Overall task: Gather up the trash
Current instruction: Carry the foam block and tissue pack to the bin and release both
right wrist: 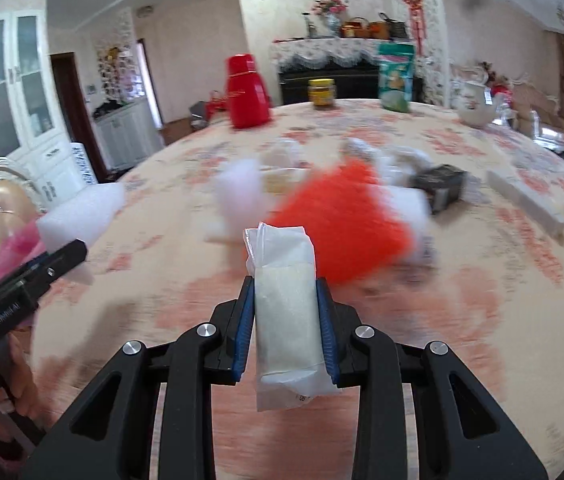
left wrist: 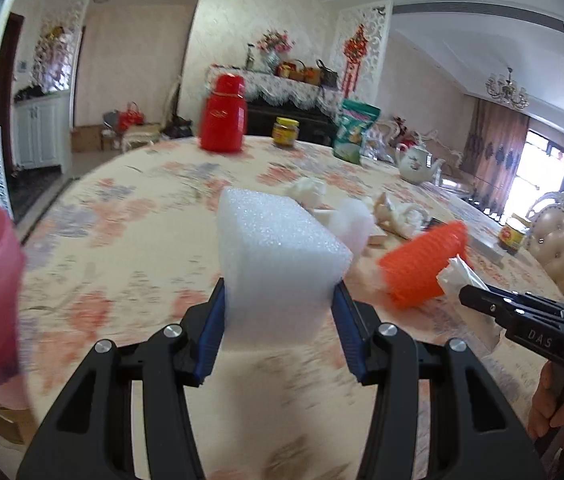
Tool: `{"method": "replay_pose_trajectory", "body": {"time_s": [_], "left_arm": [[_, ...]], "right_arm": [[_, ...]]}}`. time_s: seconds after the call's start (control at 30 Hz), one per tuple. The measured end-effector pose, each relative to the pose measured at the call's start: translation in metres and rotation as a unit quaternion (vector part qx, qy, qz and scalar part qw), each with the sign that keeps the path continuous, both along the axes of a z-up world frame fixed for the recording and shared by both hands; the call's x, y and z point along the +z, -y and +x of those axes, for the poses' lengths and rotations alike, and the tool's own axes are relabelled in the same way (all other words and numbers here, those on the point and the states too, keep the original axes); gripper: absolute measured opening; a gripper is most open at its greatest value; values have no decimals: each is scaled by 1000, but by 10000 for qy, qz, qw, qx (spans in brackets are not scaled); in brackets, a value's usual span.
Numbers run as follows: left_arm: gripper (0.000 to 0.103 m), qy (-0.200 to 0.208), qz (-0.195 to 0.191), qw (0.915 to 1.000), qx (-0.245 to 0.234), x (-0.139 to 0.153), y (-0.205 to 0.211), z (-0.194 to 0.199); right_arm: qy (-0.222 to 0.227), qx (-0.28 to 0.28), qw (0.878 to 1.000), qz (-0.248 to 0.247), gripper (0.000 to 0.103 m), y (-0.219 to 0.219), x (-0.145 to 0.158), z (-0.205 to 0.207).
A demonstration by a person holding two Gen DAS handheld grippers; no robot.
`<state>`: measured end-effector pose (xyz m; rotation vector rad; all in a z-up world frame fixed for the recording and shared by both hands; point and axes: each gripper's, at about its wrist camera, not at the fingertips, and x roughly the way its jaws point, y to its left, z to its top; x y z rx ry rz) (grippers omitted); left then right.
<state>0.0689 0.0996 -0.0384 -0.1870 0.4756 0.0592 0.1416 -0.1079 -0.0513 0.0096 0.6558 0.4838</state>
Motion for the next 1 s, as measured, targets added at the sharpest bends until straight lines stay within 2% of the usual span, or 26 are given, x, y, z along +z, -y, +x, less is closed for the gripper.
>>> {"method": "replay_pose_trajectory", "body": {"time_s": [0.13,0.37,0.57,0.77,1.0], "left_arm": [[49,128,237,9992,307,3,-26,-34],[49,166,108,9952,955,4,-91,-87],[49,246,136,9858,1654,8,-146,-127],[49,230,201,9720,2331,11,-195,-152],[49,127,224,9616,2732,8,-239,-164]], "right_arm": [[18,403,9991,94,30,-39,4,-12],[-29,1333,9910,93,30,-122,8,-24],[-104,2058,9785,103,31,-189,12,-32],[-166,2728,9619,114,31,-260,14,-37],[-219,3133,9491,224,31,-319,16,-37]]}}
